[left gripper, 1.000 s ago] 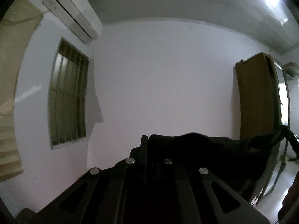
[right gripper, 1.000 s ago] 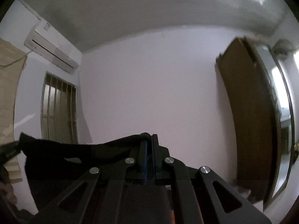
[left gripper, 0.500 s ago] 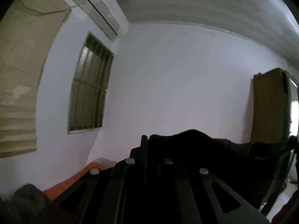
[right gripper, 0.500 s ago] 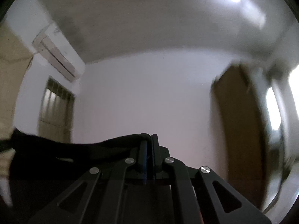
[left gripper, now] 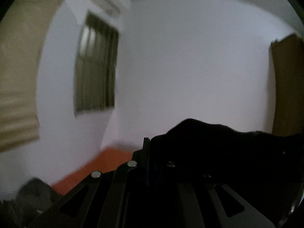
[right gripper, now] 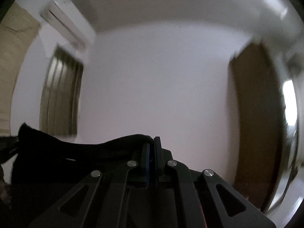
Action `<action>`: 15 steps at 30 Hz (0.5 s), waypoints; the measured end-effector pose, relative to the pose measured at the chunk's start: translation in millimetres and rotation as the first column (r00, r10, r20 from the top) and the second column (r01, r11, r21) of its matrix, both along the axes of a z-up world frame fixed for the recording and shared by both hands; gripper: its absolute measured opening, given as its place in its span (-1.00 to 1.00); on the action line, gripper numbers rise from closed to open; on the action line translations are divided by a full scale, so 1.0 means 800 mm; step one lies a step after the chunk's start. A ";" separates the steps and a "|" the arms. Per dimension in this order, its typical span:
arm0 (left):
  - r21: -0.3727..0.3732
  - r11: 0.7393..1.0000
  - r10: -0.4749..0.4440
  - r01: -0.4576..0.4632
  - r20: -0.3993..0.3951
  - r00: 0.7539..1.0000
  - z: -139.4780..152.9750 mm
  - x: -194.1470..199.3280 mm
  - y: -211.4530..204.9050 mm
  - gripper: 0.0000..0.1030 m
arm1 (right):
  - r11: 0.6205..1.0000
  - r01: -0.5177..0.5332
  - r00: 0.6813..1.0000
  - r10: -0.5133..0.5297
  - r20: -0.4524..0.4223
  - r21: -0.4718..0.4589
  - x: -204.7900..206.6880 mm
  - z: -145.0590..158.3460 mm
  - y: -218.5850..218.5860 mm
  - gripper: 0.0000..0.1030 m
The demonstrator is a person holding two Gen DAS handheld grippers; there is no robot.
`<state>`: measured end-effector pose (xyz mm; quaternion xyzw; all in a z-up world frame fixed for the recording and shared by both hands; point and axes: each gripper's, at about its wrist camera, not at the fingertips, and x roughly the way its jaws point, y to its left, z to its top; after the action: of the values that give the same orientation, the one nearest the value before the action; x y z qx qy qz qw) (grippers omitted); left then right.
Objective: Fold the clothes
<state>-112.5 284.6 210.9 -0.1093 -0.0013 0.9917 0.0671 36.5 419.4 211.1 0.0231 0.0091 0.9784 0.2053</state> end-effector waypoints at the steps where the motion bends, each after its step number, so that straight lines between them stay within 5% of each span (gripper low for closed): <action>1: -0.014 1.000 -0.005 0.006 0.050 0.999 -0.026 -0.031 0.007 -0.92 | 0.999 -0.013 0.999 0.015 0.052 -0.038 -0.030 -0.019 0.021 -0.94; 5: -0.130 0.991 0.003 0.025 0.207 0.978 -0.130 -0.164 0.051 -0.92 | 0.994 -0.026 0.971 0.051 0.233 -0.109 -0.166 -0.107 0.090 -0.94; 11: -0.132 0.991 0.047 0.011 0.428 0.902 -0.241 -0.363 0.105 -0.87 | 0.985 0.021 0.904 0.056 0.424 -0.174 -0.364 -0.207 0.163 -0.94; 12: -0.138 0.990 0.064 0.004 0.483 0.874 -0.262 -0.392 0.113 -0.84 | 0.984 0.025 0.876 0.064 0.477 -0.177 -0.396 -0.228 0.171 -0.94; 14: -0.129 0.992 0.084 0.000 0.640 0.763 -0.305 -0.445 0.118 -0.58 | 0.979 0.021 0.798 0.106 0.593 -0.203 -0.451 -0.270 0.182 -0.81; 15: -0.129 0.991 0.104 -0.019 0.697 0.709 -0.321 -0.461 0.116 -0.52 | 0.967 0.021 0.750 0.152 0.644 -0.253 -0.466 -0.292 0.190 -0.38</action>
<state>-481.4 377.4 -45.7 -0.4812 0.0256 0.8760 0.0221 -336.0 571.1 -22.6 -0.3483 0.0572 0.9215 0.1620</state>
